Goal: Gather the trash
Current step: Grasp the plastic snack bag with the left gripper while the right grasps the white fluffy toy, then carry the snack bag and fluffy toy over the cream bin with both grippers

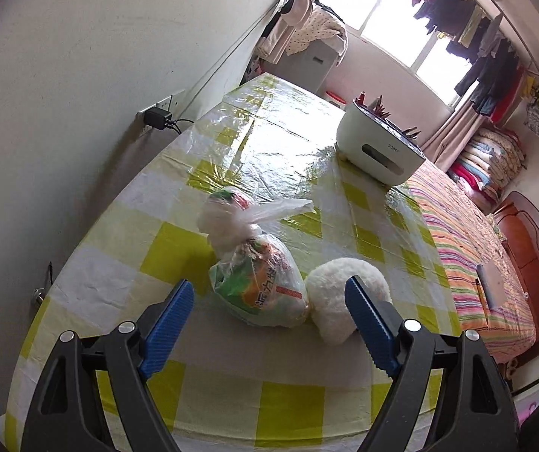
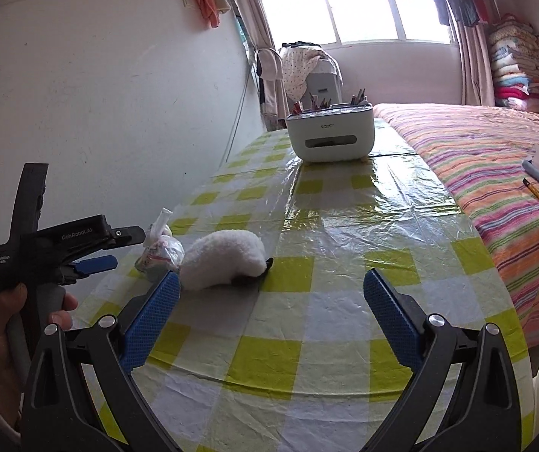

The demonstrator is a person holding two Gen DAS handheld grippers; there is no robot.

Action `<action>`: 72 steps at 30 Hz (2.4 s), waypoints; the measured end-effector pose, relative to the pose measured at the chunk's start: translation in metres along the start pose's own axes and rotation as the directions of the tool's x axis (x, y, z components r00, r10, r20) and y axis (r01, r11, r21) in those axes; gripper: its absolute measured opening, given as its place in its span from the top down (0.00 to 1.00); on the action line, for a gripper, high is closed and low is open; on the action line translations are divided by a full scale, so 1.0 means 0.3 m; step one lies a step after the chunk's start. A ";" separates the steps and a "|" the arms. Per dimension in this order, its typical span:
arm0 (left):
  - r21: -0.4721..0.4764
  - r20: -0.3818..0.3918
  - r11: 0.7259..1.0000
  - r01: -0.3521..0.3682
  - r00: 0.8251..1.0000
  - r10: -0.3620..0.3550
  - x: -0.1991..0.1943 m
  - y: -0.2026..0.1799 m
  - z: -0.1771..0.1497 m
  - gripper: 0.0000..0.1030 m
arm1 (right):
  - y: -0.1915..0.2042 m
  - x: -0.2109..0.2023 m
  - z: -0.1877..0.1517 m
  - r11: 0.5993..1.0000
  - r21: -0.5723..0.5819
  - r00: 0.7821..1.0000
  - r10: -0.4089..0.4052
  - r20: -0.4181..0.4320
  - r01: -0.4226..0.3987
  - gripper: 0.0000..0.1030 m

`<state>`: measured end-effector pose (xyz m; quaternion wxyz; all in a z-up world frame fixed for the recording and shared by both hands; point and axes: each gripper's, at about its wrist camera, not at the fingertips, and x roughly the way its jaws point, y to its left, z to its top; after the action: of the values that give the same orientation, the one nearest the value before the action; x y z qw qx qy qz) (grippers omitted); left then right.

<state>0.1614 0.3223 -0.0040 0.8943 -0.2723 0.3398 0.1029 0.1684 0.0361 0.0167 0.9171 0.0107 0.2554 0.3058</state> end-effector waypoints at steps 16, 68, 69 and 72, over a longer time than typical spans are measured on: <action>-0.199 -0.102 0.979 0.038 0.993 -0.059 0.149 0.113 0.018 0.22 | 0.144 0.133 0.074 0.987 -0.160 0.998 0.025 -0.063 -0.035 0.06; -0.068 -0.150 0.985 0.157 0.975 -0.166 0.136 -0.143 -0.129 0.59 | -0.042 0.095 0.066 0.997 0.079 0.996 -0.014 -0.089 0.021 0.47; -0.068 -0.156 0.984 0.162 0.973 -0.171 0.136 -0.150 -0.140 0.59 | -0.048 0.079 0.061 0.996 0.085 0.997 -0.015 -0.080 0.022 0.47; -0.079 -0.174 0.981 0.179 0.966 -0.191 0.130 -0.163 -0.174 0.59 | -0.073 0.034 0.042 0.993 0.113 0.998 -0.022 -0.058 0.028 0.47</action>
<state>0.1799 0.2527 -0.0420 0.8564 -0.3389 0.3895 0.0043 0.1935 0.0257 0.0191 0.9112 0.0511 0.2984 0.2794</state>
